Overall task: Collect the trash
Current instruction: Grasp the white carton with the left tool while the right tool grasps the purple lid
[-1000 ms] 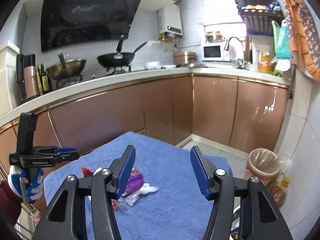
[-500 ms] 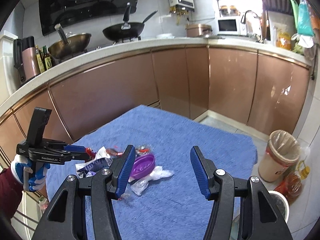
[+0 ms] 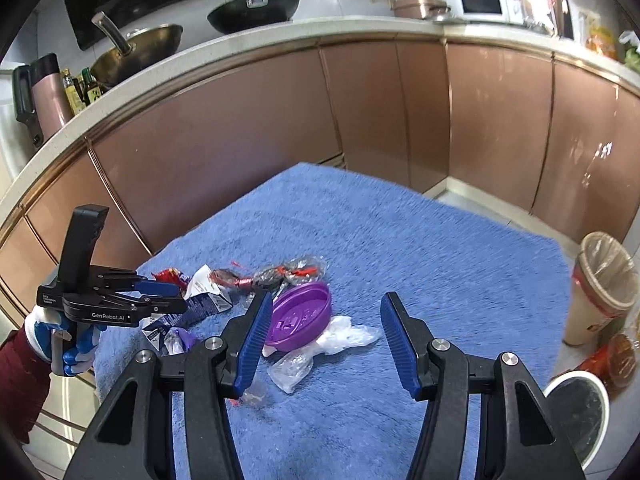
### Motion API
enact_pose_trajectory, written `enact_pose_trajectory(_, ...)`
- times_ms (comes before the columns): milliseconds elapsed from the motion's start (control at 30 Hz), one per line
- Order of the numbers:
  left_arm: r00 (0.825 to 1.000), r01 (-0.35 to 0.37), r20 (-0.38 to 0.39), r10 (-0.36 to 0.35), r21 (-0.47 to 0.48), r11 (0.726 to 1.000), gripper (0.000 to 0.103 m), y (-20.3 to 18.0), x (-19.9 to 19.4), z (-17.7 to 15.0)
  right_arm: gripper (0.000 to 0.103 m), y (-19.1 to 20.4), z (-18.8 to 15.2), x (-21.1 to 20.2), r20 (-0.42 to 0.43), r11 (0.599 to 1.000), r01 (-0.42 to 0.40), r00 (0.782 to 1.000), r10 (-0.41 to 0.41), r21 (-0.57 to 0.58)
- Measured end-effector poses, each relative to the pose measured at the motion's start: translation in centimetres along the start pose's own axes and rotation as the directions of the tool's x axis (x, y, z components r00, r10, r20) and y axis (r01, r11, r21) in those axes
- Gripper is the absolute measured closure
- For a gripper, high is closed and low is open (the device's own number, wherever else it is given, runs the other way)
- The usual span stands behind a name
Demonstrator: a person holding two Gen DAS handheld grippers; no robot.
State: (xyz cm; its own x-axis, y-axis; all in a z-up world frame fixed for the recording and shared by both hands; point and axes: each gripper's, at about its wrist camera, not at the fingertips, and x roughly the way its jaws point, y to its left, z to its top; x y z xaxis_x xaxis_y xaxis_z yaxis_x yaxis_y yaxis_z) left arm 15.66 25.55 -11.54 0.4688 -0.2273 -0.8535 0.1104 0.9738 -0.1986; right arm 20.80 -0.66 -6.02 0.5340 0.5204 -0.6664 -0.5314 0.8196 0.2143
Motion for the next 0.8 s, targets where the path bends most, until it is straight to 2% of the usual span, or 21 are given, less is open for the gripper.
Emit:
enact_pose_trajectory(167, 1.000, -0.012, -0.022, 0.012, 0.004, 1.000, 0.060, 0.2, 1.1, -0.1, 0.058, -0.5, 0.4, 4.1, -0.102, 0.999, -0.042, 0.994, 0.045, 0.036)
enact_pose_trajectory(400, 0.999, -0.027, -0.043, 0.027, 0.010, 1.000, 0.064, 0.4, 2.8, -0.1, 0.070, -1.4, 0.8, 8.6, -0.226, 0.997, -0.029, 0.973, 0.045, 0.070)
enact_pose_trajectory(633, 0.998, -0.037, -0.044, 0.037, 0.008, 0.999, 0.072, 0.7, 3.3, 0.0, 0.080, -1.7, 0.7, 10.9, -0.290, 0.995, -0.038, 0.955, 0.063, 0.091)
enact_pose_trajectory(767, 0.998, -0.051, -0.041, 0.051, 0.012, 0.999, 0.076, 0.9, 2.9, 0.0, 0.083, -1.2, 0.6, 11.6, -0.322, 0.998, -0.026, 0.946, 0.045, 0.062)
enact_pose_trajectory(800, 0.998, -0.053, -0.038, 0.054, 0.013, 0.999, 0.076, 0.8, 2.8, 0.0, 0.087, -1.1, 0.7, 11.6, -0.323, 0.998, -0.022, 0.945, 0.039, 0.057)
